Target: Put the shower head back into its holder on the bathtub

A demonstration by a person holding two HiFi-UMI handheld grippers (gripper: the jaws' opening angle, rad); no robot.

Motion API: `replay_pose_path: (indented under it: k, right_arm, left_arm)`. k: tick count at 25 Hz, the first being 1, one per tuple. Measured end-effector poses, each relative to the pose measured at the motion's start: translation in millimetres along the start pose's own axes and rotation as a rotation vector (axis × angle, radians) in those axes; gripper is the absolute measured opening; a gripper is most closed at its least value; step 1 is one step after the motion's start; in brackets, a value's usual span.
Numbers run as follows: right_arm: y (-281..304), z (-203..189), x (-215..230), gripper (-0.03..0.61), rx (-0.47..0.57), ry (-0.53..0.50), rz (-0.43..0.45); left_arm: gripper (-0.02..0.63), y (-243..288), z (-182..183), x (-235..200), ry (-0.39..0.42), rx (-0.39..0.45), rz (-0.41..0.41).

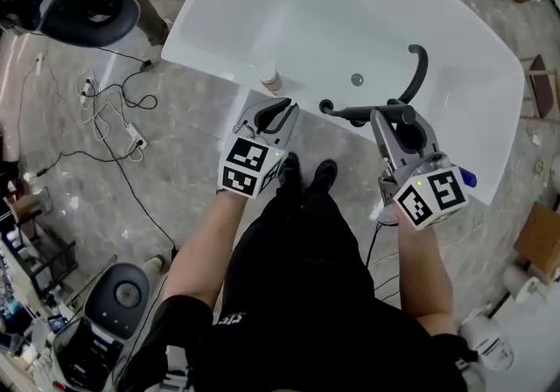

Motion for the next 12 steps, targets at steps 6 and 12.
replay_pose_path:
  k: [6,12]
  right_arm:
    - [27,-49,20,0.146,-0.077,-0.003,-0.050]
    - [54,-91,19,0.147,-0.135,-0.039,-0.064]
  left_arm:
    - [0.054,18,-29,-6,-0.049,-0.025,0.019]
    - [0.052,22,-50,-16,-0.067,-0.043,0.023]
Point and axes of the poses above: the fingertips, and each gripper's own axes: y forward along the fingers, x to its right, z out of its top, the point moved 6 cm from there along -y, backward along the fingers, and after that the axes turned 7 degrees about x, right-handed, at the moved point
